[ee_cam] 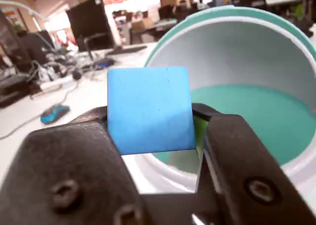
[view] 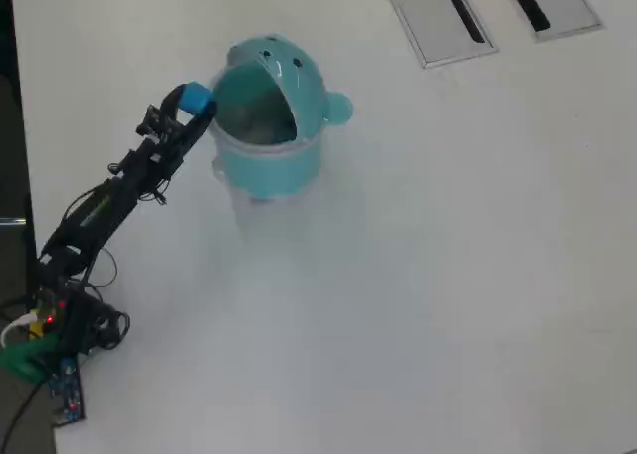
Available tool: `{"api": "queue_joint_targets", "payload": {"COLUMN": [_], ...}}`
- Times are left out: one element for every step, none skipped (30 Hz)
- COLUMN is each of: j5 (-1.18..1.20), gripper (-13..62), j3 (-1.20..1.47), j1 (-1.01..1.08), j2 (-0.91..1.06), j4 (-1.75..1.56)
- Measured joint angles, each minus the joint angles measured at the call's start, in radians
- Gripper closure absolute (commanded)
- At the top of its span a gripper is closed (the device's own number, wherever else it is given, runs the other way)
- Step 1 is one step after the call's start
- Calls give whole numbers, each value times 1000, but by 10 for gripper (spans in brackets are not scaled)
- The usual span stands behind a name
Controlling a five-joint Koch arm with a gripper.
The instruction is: Grasp RGB lego blocks and put them in the bin one by one.
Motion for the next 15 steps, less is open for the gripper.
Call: {"api": "queue_joint_targets", "payload": {"j5": [-14, -17, -34, -40, -40, -40, -40, -43, -48, -48, -48, -48, -48, -48, -48], "gripper": [394, 394, 394, 394, 394, 394, 394, 394, 394, 394, 394, 394, 394, 394, 394], "j3": [-54, -63, -104, -127, -144, -149, -156, -170, -201, -210, -221, -249, -282, -295, -336], "j1": [-8, -9, -15, -15, -15, -17, -17, -15, -14, -11, -11, -11, -9, -8, -2], "j2": [-38, -43, -81, -106, -132, -137, -150, -164, -186, -199, -204, -218, -245, -261, -284], "j4": [2, 2, 0, 0, 2, 2, 6, 11, 17, 20, 25, 40, 63, 63, 86]}}
